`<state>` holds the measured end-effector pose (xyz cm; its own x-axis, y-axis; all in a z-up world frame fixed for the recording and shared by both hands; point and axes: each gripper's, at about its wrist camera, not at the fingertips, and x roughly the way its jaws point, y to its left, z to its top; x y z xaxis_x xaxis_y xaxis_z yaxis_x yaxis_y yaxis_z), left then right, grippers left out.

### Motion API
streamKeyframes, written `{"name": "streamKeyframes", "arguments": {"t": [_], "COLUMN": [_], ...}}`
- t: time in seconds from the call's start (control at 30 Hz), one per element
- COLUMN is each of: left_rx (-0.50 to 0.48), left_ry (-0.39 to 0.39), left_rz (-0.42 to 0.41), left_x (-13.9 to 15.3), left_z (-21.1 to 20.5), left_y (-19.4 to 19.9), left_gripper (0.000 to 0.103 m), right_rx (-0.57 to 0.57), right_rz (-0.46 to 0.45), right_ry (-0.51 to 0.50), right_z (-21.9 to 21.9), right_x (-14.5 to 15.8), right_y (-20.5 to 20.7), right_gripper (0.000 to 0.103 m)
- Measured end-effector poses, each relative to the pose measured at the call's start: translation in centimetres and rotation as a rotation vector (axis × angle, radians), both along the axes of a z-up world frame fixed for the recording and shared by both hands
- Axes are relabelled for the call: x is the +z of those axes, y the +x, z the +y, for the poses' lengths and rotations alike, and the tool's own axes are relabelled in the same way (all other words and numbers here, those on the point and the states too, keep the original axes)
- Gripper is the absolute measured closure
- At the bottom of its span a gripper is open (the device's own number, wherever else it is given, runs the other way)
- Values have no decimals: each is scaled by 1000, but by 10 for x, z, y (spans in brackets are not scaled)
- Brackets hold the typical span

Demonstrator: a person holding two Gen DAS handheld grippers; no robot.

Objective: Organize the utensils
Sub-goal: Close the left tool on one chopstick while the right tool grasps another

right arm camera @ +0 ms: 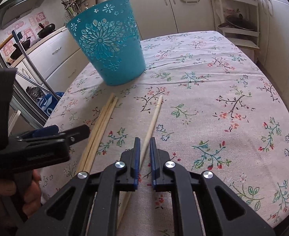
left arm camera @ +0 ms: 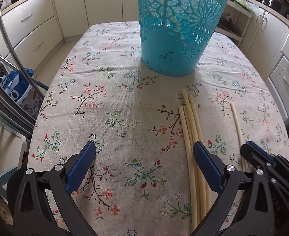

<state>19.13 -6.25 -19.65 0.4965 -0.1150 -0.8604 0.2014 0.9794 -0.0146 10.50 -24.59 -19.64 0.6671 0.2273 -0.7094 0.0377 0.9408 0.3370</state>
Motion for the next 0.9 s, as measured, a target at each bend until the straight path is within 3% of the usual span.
{"name": "streamKeyframes", "arguments": {"t": [0.3, 0.4, 0.5, 0.67, 0.73, 0.77, 0.9], "left_rx": [0, -31, -83, -139, -139, -139, -190], "left_ry": [60, 50, 32, -7, -24, -33, -91], "left_rz": [-13, -40, -74, -90, -87, -87, -100], "left_x": [-5, -4, 0, 4, 4, 5, 9], "left_z": [-7, -9, -11, -7, 0, 3, 11], "left_y": [5, 2, -1, 1, 6, 7, 10], "left_gripper": [8, 15, 37, 85, 94, 95, 96], "right_rx": [-16, -38, -61, -42, 16, 57, 101], "right_rz": [-6, -2, 8, 23, 24, 29, 28], "right_ry": [23, 18, -4, -56, -91, -98, -114], "right_z": [-4, -8, -9, -4, 4, 8, 8], "right_x": [0, 1, 2, 3, 5, 6, 9], "right_y": [1, 5, 12, 29, 33, 33, 28], "right_gripper": [93, 93, 92, 90, 92, 96, 96]}}
